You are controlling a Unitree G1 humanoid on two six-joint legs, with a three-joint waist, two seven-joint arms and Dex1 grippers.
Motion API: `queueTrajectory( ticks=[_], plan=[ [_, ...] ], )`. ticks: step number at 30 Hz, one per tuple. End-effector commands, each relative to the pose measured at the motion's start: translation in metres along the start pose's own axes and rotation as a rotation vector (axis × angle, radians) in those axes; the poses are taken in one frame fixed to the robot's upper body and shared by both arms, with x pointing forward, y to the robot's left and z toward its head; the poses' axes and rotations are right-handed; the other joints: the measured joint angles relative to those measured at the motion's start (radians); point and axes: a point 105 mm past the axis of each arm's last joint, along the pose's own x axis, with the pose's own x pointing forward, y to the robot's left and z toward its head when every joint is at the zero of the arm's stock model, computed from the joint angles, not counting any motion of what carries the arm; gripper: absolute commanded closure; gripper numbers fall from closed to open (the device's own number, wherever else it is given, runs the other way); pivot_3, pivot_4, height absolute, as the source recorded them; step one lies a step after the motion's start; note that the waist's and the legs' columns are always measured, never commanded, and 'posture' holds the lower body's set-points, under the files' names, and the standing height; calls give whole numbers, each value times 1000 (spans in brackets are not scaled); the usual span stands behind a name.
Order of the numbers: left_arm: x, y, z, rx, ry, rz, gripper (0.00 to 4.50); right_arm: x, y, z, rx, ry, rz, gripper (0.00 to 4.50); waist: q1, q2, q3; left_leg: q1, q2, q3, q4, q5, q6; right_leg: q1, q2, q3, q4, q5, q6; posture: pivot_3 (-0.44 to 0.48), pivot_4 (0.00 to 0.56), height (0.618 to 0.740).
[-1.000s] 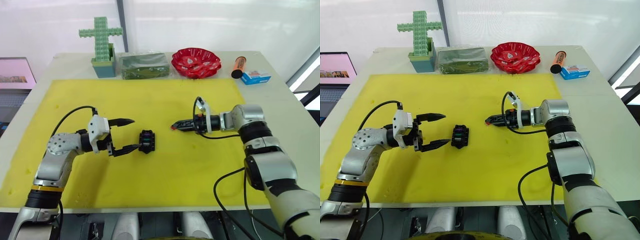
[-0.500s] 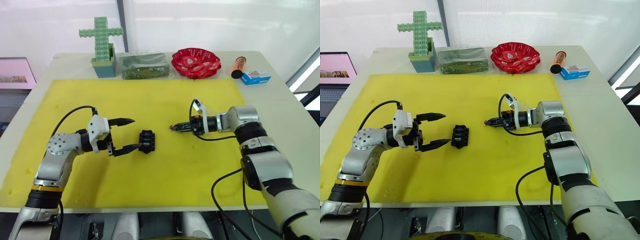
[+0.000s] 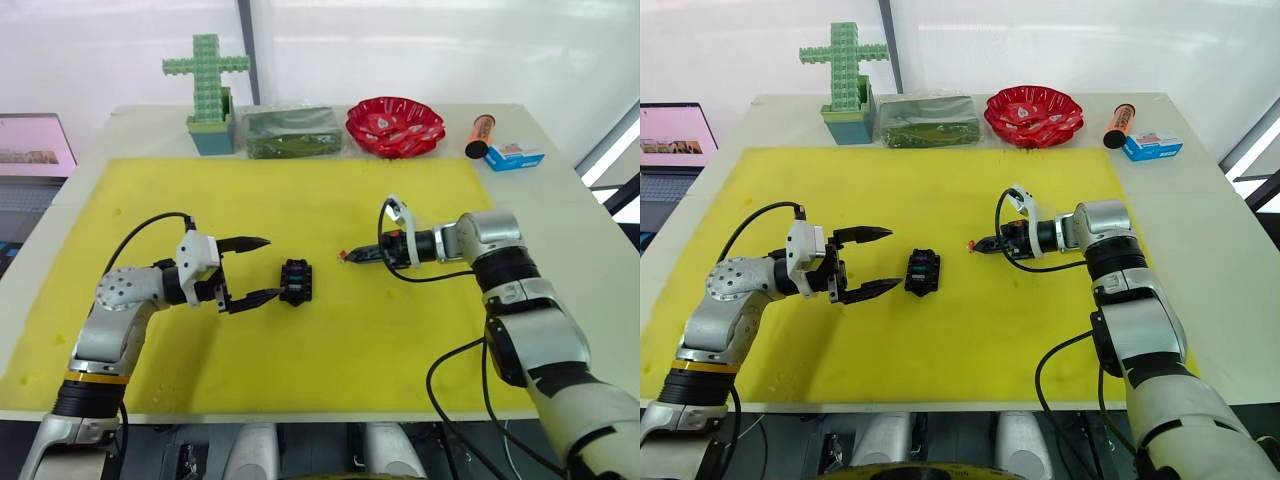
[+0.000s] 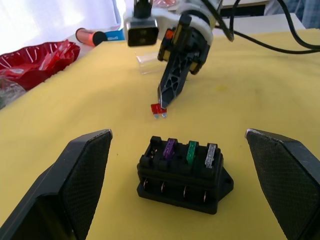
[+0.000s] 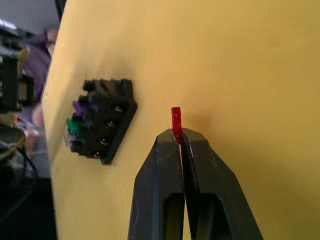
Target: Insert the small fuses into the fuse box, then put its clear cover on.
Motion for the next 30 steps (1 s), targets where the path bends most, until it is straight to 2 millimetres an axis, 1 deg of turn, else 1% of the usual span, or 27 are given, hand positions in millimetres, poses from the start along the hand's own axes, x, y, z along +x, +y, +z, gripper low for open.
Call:
queueTrajectory(
  ticks=[1, 3, 5, 6, 9, 11, 15, 20, 25, 30],
  plan=[
    [-7, 3, 12, 41, -27, 25, 0, -1, 45, 27, -297, -8, 23, 4494, -2, 0, 0, 0, 0, 0, 0, 0, 0, -1, 0, 0, 0, 0, 0, 0, 150, 740],
    [-8, 2, 11, 40, -25, 29, 0, 0, 62, 29, -385, -2, 35, 4494, -2, 0, 0, 0, 2, 0, 0, 0, 0, -1, 1, 0, 0, 0, 0, 0, 150, 740],
    [-9, 2, 12, 36, -28, 39, 0, 3, 85, 40, -438, -8, 33, 4494, 0, 0, 0, 0, 3, 0, 0, 0, 0, -1, 3, 0, 0, 0, 0, 0, 150, 740],
    [-9, 2, 12, 34, -28, 44, 0, 6, 97, 41, -499, 32, 26, 4494, 0, 0, 0, 0, 3, 0, 0, 0, 0, -1, 3, 0, 0, 0, 0, 0, 150, 740],
    [-9, 3, 12, 33, -32, 54, 0, 15, 113, 39, -643, 164, -17, 4494, -1, 1, 0, 0, 4, 0, 0, 0, 0, -1, 3, 0, 0, 0, -1, 0, 150, 740],
    [-8, 3, 12, 31, -34, 55, 0, 21, 113, 40, -705, 193, -65, 4494, 0, -1, 0, 0, 4, 0, 0, 0, 0, -1, 3, 0, 0, 0, -1, 0, 150, 740],
    [-5, 2, 12, 26, -40, 48, 0, 34, 112, 41, -889, 217, -122, 4494, 2, -1, -1, -1, 4, 0, 1, 0, 0, -1, 3, 0, -1, 0, -1, 0, 150, 740],
    [-3, 2, 13, 25, -42, 48, 0, 43, 106, 40, -952, 244, -139, 4494, 0, -1, -1, -1, 4, 0, 1, 0, 0, -1, 4, 0, 0, 0, -1, 0, 150, 740],
    [-3, 1, 13, 23, -41, 53, 0, 47, 97, 42, -992, 251, -161, 4494, 0, -1, -1, -1, 4, 0, 1, 0, 0, -1, 4, 0, 0, 0, -1, 0, 150, 740],
    [-4, 0, 13, 22, -36, 61, 0, 51, 97, 40, -1004, 262, -140, 4494, 0, -1, -1, -1, 5, 0, 1, 0, 0, -1, 4, 0, 0, 0, -1, 0, 150, 740]
  ],
)
